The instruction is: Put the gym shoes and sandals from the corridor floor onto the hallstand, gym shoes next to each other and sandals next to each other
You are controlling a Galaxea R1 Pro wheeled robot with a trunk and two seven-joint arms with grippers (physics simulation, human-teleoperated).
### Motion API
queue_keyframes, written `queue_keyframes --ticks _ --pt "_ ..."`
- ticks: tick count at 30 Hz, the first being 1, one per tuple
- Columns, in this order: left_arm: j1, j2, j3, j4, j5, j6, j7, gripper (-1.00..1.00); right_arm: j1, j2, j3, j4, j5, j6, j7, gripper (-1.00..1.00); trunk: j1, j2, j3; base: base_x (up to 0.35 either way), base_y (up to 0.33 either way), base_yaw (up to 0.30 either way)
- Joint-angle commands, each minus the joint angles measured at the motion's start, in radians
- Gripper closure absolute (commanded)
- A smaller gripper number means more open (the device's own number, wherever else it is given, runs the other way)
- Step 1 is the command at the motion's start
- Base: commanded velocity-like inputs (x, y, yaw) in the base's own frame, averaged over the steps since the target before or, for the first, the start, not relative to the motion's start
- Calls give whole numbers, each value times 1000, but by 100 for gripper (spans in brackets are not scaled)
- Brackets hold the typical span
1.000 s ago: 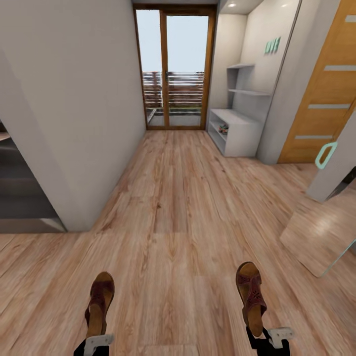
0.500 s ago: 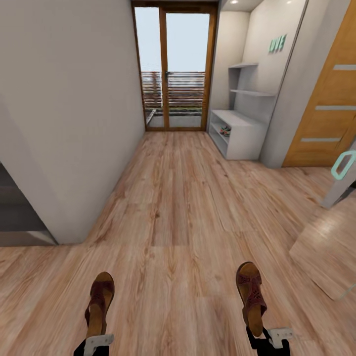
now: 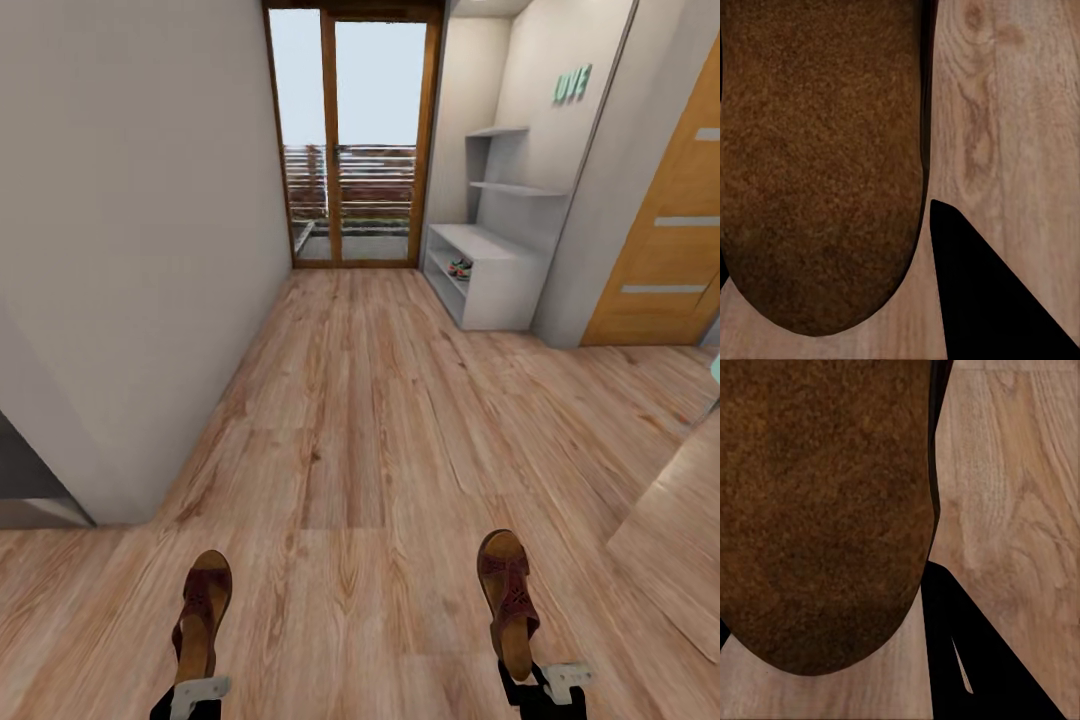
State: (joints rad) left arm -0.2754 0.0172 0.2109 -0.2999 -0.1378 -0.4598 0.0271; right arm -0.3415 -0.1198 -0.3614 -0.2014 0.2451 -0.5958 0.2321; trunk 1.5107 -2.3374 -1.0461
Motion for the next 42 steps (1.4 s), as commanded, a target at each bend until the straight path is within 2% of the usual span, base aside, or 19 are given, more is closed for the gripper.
queue_keyframes --ticks 1,42 --pt "-1 0 5 1 -14 -3 5 100 -1 0 -8 0 5 -3 6 100 0 0 -1 338 0 0" --pt "-1 -2 5 1 -14 -3 5 100 -1 0 -8 0 5 -3 6 100 0 0 -1 338 0 0"
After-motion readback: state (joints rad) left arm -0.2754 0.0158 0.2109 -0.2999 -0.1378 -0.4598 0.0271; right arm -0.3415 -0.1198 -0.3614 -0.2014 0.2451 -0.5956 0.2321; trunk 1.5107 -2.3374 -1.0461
